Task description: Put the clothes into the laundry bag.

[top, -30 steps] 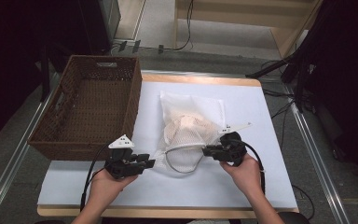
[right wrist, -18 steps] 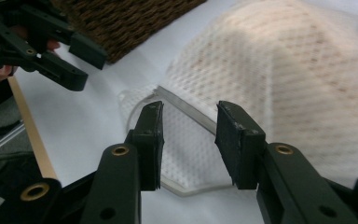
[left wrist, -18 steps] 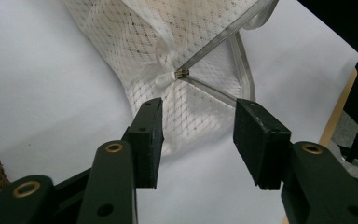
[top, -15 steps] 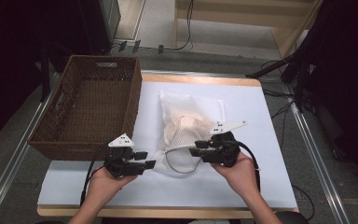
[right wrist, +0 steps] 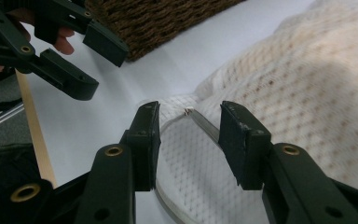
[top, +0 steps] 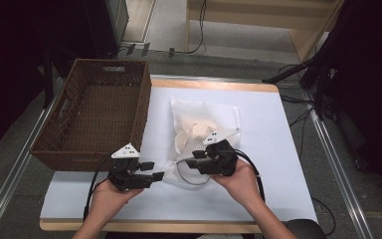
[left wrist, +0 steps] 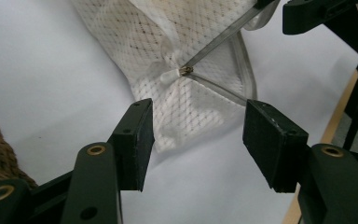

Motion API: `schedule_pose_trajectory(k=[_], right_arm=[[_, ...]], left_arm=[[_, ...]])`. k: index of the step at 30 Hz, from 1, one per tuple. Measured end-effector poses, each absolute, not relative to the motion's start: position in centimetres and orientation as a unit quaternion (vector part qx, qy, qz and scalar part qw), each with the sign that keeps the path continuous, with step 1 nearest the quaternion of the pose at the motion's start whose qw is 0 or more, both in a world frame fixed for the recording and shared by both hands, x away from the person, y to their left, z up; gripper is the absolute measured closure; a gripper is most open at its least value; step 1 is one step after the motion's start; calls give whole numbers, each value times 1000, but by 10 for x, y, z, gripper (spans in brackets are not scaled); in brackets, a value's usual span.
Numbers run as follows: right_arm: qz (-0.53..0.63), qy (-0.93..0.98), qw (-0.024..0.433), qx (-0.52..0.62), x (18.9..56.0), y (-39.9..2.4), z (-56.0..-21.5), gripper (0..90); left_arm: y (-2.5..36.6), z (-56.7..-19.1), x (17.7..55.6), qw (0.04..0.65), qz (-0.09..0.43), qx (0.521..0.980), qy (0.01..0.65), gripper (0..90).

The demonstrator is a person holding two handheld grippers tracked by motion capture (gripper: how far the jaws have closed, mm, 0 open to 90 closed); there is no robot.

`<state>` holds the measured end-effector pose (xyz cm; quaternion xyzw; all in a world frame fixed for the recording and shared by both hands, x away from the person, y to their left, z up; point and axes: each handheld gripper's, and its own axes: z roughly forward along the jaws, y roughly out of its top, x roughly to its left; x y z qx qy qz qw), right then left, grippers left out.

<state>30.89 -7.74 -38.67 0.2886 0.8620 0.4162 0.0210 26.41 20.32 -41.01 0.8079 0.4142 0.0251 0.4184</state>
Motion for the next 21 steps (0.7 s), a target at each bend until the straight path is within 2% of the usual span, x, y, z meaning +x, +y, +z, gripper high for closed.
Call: schedule_pose_trajectory(k=[21], right_arm=[[393,877,8,276,335,-31,-405,601]], left_arm=[[212,-413,261,412,28,806,424,447]])
